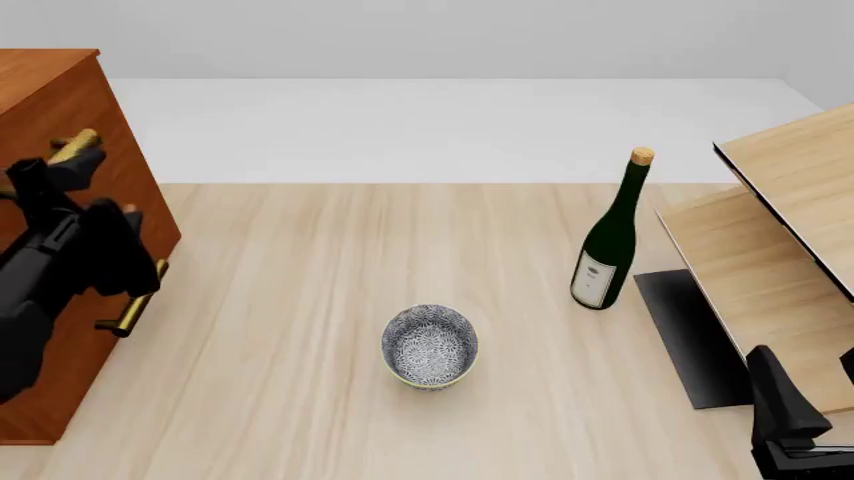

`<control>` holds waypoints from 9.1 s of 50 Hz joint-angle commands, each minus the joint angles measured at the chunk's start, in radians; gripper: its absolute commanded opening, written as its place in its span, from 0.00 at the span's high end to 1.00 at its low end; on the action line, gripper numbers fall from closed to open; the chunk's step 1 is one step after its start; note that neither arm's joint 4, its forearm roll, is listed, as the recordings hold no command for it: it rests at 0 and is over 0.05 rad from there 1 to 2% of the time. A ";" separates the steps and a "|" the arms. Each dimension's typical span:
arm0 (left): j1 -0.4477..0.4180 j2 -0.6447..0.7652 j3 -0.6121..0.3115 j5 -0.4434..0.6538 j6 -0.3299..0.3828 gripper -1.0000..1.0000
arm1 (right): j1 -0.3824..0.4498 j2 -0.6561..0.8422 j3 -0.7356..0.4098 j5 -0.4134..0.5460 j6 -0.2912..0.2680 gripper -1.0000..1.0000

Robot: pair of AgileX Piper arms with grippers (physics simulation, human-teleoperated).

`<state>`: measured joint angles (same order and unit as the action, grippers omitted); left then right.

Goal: Close the bottom drawer of the cabinet and open the top drawer.

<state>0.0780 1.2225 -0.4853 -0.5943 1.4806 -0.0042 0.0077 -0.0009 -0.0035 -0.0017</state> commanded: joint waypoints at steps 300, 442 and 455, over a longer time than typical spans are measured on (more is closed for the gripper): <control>-0.132 -0.281 0.017 0.198 -0.050 0.00 | -0.002 -0.005 -0.001 -0.004 0.001 0.00; 0.053 0.042 -0.864 1.382 -1.423 0.00 | -0.010 -0.004 -0.001 -0.006 -0.006 0.00; 0.058 0.031 -0.833 1.367 -1.423 0.00 | -0.011 -0.005 -0.001 -0.007 -0.006 0.00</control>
<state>0.1310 1.2607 -1.3398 0.7848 0.0575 -0.0143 0.0033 -0.0017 -0.0099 -0.0076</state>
